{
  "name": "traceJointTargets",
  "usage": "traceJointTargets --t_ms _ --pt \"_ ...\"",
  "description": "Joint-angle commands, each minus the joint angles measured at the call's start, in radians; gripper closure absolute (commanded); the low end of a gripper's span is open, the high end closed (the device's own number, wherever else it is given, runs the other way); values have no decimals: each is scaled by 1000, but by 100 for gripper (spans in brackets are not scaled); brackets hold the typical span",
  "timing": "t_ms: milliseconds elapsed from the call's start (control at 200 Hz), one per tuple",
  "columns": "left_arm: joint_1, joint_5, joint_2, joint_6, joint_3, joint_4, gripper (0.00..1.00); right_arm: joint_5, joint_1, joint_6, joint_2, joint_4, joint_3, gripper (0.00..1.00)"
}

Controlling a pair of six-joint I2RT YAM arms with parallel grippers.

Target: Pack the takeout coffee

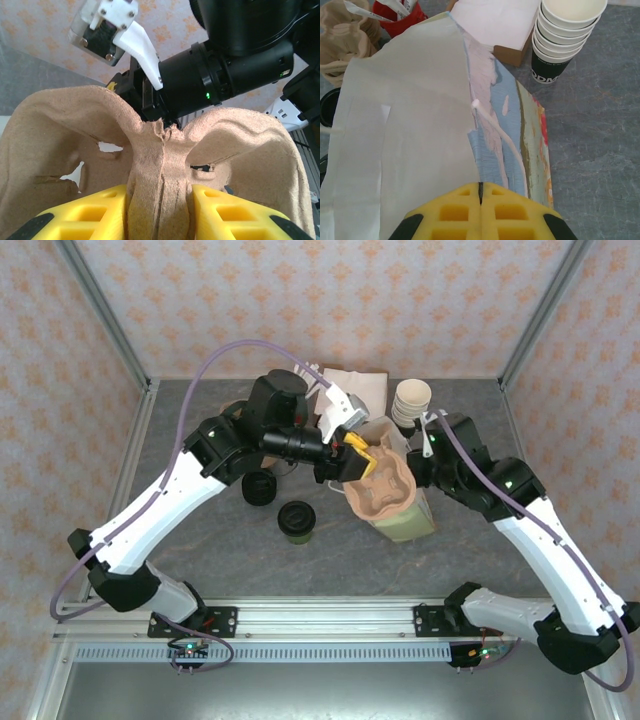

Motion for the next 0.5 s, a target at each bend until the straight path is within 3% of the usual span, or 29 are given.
traceJointTargets --t_ms 0,495 --pt "-1 64 23 -12 20 44 65 7 8 -22 -27 29 -14 100" --pt "33 151 100 -51 -7 132 65 -34 8 -17 -60 44 -11 100"
